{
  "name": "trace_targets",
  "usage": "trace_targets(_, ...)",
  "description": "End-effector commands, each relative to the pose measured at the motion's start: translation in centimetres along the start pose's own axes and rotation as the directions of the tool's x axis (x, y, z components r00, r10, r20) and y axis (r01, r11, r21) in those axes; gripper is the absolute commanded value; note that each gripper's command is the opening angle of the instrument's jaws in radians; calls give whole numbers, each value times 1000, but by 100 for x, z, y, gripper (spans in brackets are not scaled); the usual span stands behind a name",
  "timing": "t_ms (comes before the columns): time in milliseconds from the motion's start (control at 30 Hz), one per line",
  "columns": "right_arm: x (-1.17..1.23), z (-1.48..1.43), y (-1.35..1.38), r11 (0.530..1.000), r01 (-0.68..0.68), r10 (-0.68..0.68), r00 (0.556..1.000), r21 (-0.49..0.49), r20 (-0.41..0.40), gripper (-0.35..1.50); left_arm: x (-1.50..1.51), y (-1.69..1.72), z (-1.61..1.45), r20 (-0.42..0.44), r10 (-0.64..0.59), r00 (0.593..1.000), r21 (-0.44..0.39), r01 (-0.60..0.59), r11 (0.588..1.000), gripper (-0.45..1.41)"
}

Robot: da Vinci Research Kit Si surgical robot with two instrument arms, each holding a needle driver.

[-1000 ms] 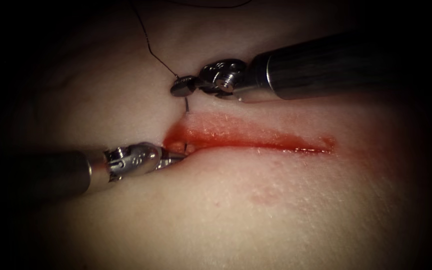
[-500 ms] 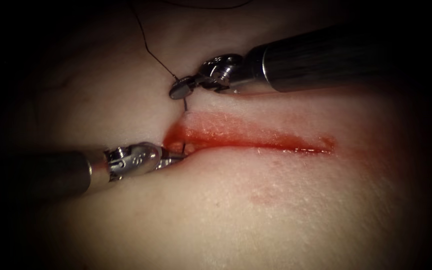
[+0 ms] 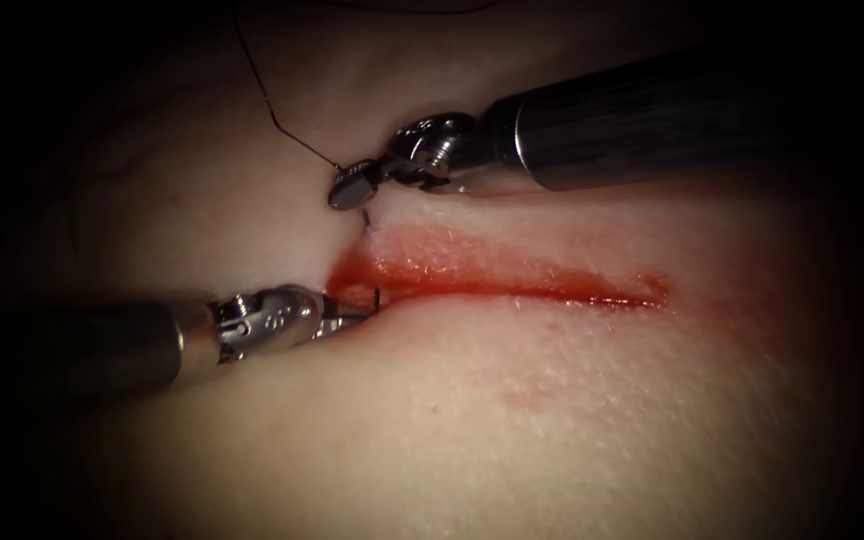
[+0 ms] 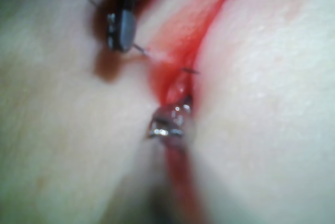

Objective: Wound Closure
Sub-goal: Use the right gripper to throw the needle through the top of the incision.

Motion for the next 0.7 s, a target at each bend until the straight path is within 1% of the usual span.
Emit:
trace_targets(33, -1, 8, 4, 1000, -8, 8, 1000, 7, -8, -35, -2, 1, 10, -1, 0, 1000, -3, 0, 1000, -35)
trace_targets(67, -1, 8, 6, 1000, -21, 21, 1000, 18, -9, -35, -2, 1, 10, -1, 0, 1000, -3, 0, 1000, -35)
trace_targets(100, -4, 8, 9, 1000, -27, 27, 1000, -2, -1, -35, -2, 2, 9, -1, 0, 1000, -2, 0, 1000, -35)
trace_targets(167, -5, 5, 14, 999, -31, 30, 999, -43, -16, -35, -2, 2, 9, -1, 0, 1000, -3, 0, 1000, -35)
trace_targets(200, -6, 4, 15, 998, -39, 38, 999, -45, -28, -35, -2, 2, 9, -1, 0, 1000, -3, 0, 1000, -35)
trace_targets(333, -11, 2, 16, 996, -84, 83, 996, -41, -32, -35, -2, 2, 9, -1, 1, 1000, -3, -1, 1000, -35)
trace_targets(400, -13, 2, 15, 992, -125, 124, 992, -18, -38, -35, -2, 2, 8, 0, 1, 1000, -1, -1, 1000, -35)
trace_targets(567, -15, 5, 12, 989, -145, 145, 989, 12, -26, -35, -2, 2, 8, 0, 1, 1000, 0, -1, 1000, -35)
trace_targets(700, -22, 11, 7, 980, -195, 195, 981, 34, -8, -35, -2, 2, 8, 0, 1, 1000, -1, -1, 1000, -35)
